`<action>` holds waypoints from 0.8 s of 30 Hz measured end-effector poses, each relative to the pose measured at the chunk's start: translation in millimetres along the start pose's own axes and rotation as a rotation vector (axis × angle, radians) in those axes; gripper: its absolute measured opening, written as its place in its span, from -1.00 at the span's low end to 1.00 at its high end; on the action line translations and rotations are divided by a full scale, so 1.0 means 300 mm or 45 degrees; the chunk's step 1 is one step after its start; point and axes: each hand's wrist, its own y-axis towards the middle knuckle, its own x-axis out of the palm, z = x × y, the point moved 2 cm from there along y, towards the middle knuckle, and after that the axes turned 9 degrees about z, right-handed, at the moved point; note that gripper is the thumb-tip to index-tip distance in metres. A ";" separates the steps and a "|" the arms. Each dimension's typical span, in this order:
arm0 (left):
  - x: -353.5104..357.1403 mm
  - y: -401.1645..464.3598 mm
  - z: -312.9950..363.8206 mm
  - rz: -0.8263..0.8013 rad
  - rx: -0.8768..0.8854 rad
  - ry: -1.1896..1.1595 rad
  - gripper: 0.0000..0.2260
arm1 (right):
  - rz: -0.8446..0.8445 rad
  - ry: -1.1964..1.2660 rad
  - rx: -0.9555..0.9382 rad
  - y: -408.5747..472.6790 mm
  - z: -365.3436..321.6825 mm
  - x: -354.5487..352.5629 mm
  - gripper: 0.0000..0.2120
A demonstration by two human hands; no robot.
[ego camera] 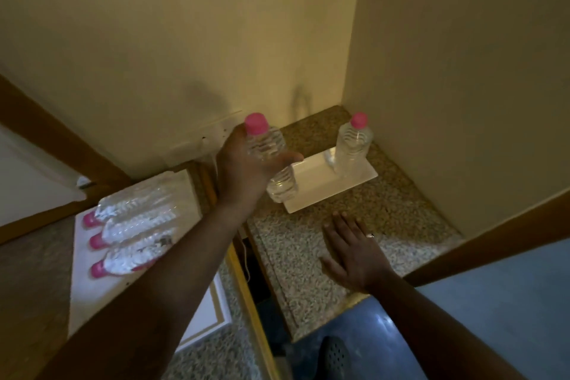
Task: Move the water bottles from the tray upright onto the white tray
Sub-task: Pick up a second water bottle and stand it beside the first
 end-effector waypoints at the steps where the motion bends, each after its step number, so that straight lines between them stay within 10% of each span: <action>1: 0.065 0.009 -0.002 -0.035 -0.012 0.021 -0.33 | 0.010 0.003 0.005 0.000 0.007 0.000 -0.30; 24: 0.507 -0.012 -0.131 -0.137 0.101 0.035 -0.31 | 0.058 0.035 -0.020 -0.005 0.044 0.054 -0.31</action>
